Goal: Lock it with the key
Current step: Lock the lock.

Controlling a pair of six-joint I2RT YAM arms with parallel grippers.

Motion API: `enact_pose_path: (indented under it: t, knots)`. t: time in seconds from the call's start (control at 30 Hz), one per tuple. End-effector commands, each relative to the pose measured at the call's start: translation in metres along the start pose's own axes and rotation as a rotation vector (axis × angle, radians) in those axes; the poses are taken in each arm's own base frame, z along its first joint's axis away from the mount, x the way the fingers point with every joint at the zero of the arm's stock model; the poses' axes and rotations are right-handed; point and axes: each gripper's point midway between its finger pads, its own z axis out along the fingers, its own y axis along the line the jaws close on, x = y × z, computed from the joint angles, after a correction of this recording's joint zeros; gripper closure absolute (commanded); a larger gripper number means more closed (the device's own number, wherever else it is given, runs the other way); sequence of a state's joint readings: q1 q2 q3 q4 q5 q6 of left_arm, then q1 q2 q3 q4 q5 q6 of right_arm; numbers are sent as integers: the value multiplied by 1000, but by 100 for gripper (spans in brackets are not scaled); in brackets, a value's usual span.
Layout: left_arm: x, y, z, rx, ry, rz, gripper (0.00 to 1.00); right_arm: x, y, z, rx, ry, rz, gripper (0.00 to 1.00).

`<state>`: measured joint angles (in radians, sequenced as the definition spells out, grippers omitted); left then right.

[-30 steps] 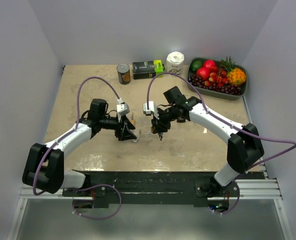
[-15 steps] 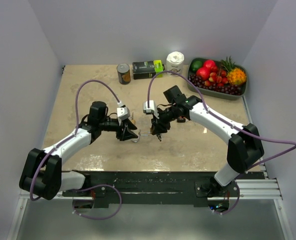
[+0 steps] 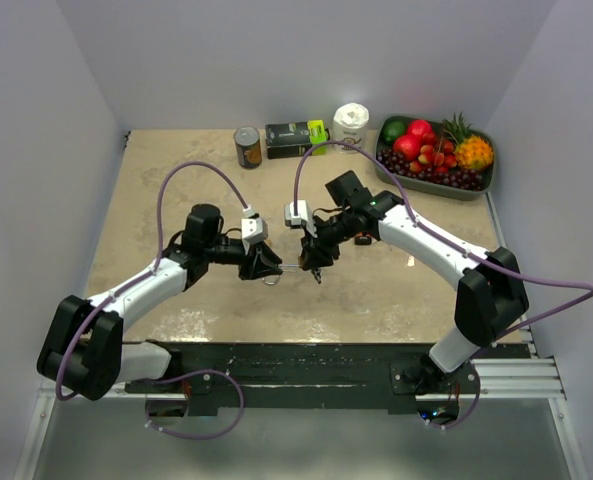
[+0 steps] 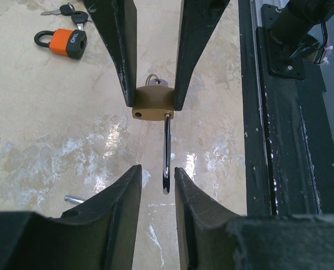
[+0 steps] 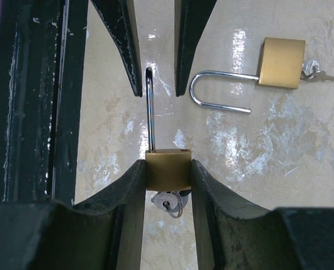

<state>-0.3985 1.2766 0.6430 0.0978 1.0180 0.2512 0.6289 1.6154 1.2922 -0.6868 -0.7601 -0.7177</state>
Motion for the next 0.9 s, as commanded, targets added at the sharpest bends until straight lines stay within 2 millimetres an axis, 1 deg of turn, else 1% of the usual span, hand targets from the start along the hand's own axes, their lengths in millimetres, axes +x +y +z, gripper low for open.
enact_pose_path:
  t: [0.0,0.1,0.23,0.4,0.5,0.53,0.57,0.6,0.67,0.7,0.77,0.83,0.87]
  knots:
    - [-14,0,5,5,-39,93,67,-33,2,-7,-9,-83,-46,100]
    - [-12,-1,7,4,-34,97,68,-33,2,-7,-7,-86,-46,100]
    - [-10,-2,8,6,-30,98,72,-34,3,-9,-2,-93,-52,100]
    - [-8,-2,8,4,-24,109,75,-34,4,-8,-4,-92,-52,100]
    - [-7,-2,9,1,-18,106,86,-35,4,-9,-3,-95,-53,100]
    - [-8,-1,8,-11,-18,111,96,-34,5,-9,-5,-95,-52,100]
    - [-9,0,8,-17,-17,108,100,-35,5,-8,-9,-97,-53,100]
    - [-9,1,8,-22,-15,108,100,-36,5,-9,-8,-102,-48,100]
    - [-12,2,7,-29,-15,106,100,-37,6,-8,-14,-106,-41,76]
    - [-15,1,7,-24,-14,99,100,-37,6,-8,-13,-109,-25,60]
    - [-23,-2,5,-10,-24,94,100,-39,6,-11,2,-116,-20,40]
    - [-26,-5,3,-7,-23,89,100,-36,5,-12,19,-113,-19,33]
    - [-27,-6,2,-6,-24,95,100,-37,5,-14,26,-115,-19,25]
